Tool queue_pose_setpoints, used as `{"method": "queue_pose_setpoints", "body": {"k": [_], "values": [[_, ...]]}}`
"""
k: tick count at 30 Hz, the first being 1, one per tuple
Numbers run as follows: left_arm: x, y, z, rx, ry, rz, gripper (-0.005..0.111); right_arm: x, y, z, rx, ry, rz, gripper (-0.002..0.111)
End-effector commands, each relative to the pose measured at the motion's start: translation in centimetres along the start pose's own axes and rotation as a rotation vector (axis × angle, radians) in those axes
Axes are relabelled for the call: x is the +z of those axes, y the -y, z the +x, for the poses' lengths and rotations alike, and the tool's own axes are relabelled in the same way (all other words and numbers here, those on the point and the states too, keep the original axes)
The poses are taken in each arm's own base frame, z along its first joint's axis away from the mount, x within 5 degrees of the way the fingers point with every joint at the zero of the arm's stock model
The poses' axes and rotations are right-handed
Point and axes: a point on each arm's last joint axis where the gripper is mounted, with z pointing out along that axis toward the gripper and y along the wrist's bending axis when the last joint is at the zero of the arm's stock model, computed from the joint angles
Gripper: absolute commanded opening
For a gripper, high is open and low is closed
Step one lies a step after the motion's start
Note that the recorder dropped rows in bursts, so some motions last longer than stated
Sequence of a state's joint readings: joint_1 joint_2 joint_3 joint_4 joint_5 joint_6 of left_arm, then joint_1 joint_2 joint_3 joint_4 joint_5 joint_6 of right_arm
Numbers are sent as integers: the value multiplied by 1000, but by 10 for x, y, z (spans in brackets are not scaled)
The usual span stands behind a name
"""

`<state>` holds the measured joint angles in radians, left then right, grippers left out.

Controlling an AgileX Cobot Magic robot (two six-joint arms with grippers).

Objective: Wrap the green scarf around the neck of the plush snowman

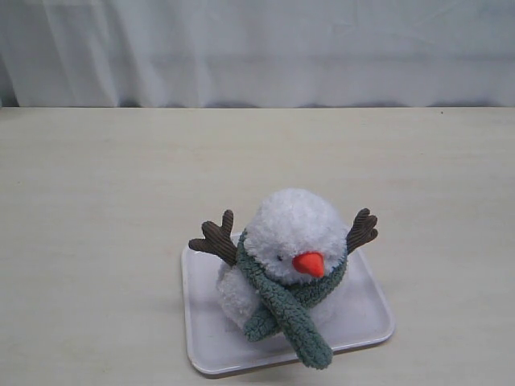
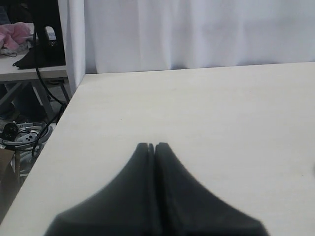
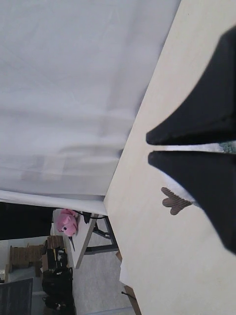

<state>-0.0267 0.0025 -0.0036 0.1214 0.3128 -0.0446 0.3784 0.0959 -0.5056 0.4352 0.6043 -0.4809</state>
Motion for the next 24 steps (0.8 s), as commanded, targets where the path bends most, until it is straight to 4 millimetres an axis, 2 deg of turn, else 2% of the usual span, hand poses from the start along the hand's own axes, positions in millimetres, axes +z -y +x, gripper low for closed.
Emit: {"method": "queue_pose_setpoints", "body": {"k": [1,5,10,18,24], "values": [[0,1,1,6,3,8,0,0,-1,11,1,-4,9,4],[0,1,1,6,3,8,0,-9,0,18,-76,6,52,4],[0,1,1,6,3,8,0,-10,6,17,-167,-3,116,4],[0,1,1,4,3,9,0,-14,21,21,-419,-99,304,4],[0,1,1,4,3,9,0,-16,24,21,-435,-160,469,4]]}}
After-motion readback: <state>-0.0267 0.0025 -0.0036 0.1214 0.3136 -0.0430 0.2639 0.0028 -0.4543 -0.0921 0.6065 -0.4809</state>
